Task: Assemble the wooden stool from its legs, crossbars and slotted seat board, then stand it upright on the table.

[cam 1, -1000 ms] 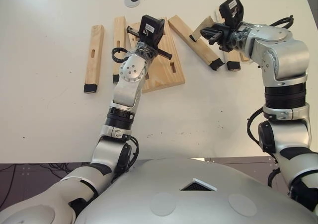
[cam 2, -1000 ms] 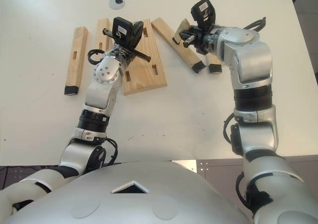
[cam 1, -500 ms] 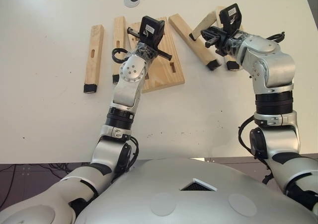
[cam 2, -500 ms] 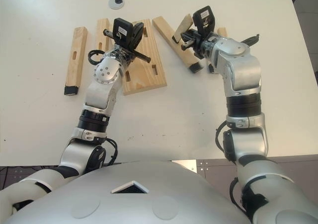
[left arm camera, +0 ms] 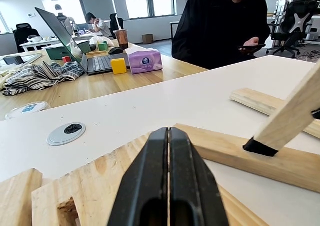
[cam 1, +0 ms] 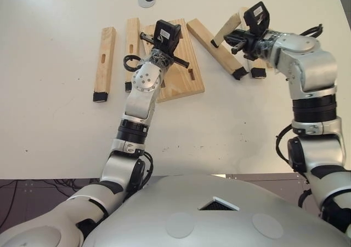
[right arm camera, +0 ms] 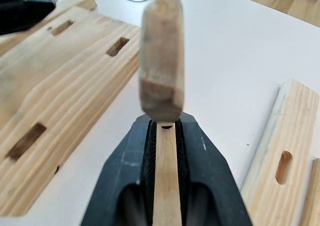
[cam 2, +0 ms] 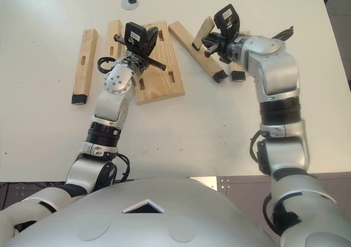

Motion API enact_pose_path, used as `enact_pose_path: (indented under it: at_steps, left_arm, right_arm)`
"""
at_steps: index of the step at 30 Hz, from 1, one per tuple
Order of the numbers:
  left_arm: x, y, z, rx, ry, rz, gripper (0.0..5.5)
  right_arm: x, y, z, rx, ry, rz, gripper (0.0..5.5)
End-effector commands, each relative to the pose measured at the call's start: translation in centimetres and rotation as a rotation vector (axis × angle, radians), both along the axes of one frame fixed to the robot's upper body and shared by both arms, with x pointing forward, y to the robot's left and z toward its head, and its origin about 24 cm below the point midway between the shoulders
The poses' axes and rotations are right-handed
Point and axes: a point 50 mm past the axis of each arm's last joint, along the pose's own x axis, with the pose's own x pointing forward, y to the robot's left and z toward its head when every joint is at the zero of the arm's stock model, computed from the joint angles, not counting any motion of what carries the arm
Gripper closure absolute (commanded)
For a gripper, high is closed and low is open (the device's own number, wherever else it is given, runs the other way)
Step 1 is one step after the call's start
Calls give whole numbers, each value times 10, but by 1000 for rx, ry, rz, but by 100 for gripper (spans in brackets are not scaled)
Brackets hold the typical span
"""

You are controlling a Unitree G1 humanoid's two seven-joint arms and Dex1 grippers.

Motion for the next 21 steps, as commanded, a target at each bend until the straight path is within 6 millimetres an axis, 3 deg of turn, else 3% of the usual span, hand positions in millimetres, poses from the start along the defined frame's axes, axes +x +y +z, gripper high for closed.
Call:
enact_pose_path:
  at_steps: [1, 10, 21]
  left_arm:
    - [-2, 1, -5, 7, 10, 18, 550]
    - [-3, 2, -8, 5, 18, 31, 550]
    - [0, -2, -9, 11, 21, 18, 550]
  right_arm:
    - [-6, -7, 12, -97, 7, 87, 510]
    - [-20, -19, 17, -232, 28, 206, 510]
    - [-9, -3, 25, -66, 4, 130, 510]
